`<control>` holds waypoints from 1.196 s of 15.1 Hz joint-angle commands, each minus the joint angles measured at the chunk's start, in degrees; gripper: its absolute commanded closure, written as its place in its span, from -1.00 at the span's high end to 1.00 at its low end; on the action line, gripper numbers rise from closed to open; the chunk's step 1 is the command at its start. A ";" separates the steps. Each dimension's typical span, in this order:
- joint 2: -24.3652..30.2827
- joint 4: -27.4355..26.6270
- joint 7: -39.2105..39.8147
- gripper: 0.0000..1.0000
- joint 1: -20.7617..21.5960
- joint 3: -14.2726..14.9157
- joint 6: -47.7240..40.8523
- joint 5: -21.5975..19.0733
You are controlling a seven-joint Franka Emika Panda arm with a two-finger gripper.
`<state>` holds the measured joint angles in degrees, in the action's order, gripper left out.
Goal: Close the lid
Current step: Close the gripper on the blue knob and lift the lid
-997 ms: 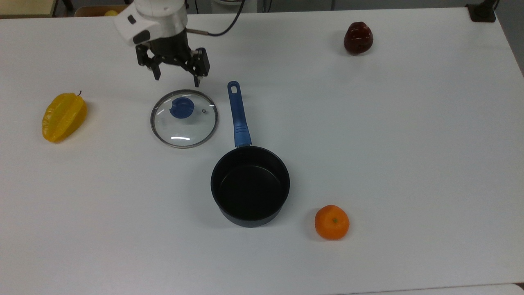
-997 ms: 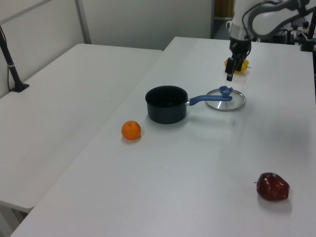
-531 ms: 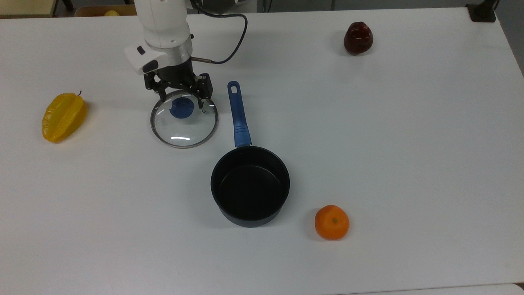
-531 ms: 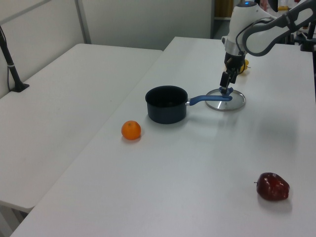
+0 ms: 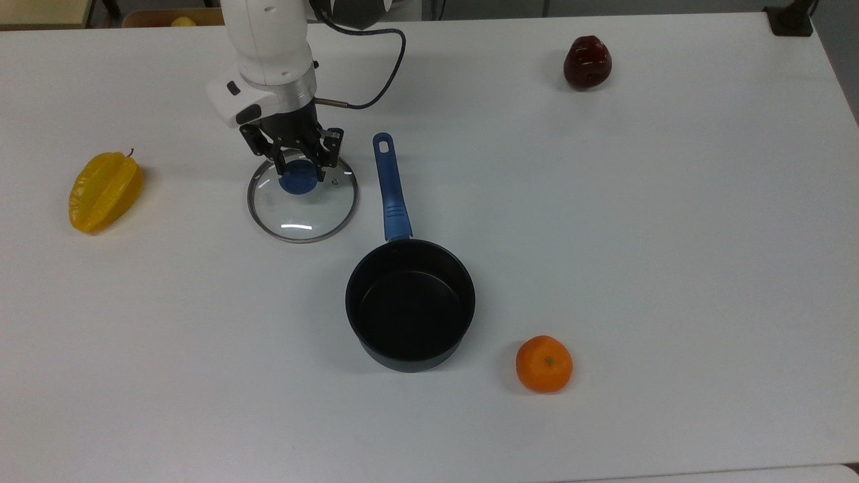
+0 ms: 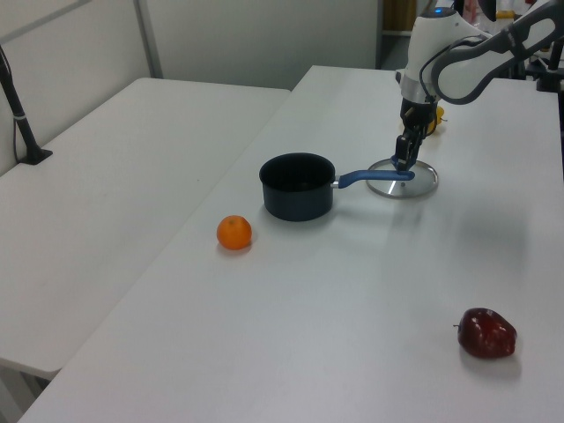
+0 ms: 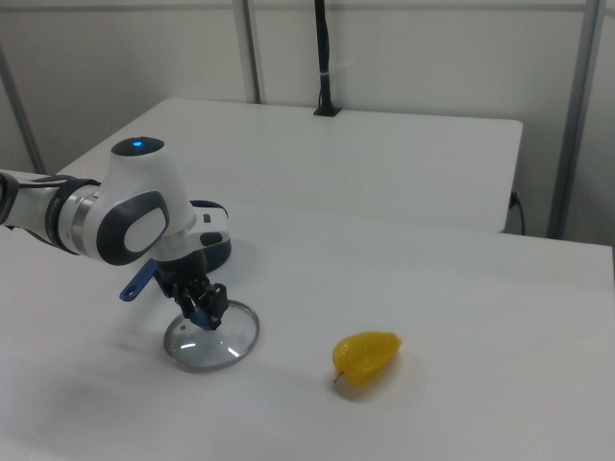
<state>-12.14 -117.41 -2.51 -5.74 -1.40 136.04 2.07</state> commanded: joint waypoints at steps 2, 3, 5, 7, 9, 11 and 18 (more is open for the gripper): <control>0.27 -1.15 0.75 -0.26 0.29 0.26 3.00 0.56; 0.18 -0.98 0.66 -0.34 0.20 0.26 3.35 0.56; 0.45 -0.36 0.66 -0.35 -0.32 0.26 3.36 0.65; 0.45 2.96 0.83 -0.35 -0.76 0.44 2.83 0.65; 0.27 7.00 0.84 -0.35 -1.38 0.44 0.91 0.74; -0.25 14.79 0.66 -0.35 -1.12 0.44 -9.23 0.65; -7.53 33.01 0.92 -0.35 6.86 -0.09 -16.69 0.65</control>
<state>-13.90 -92.63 -2.48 -2.90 -1.80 121.04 2.33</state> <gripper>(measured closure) 0.392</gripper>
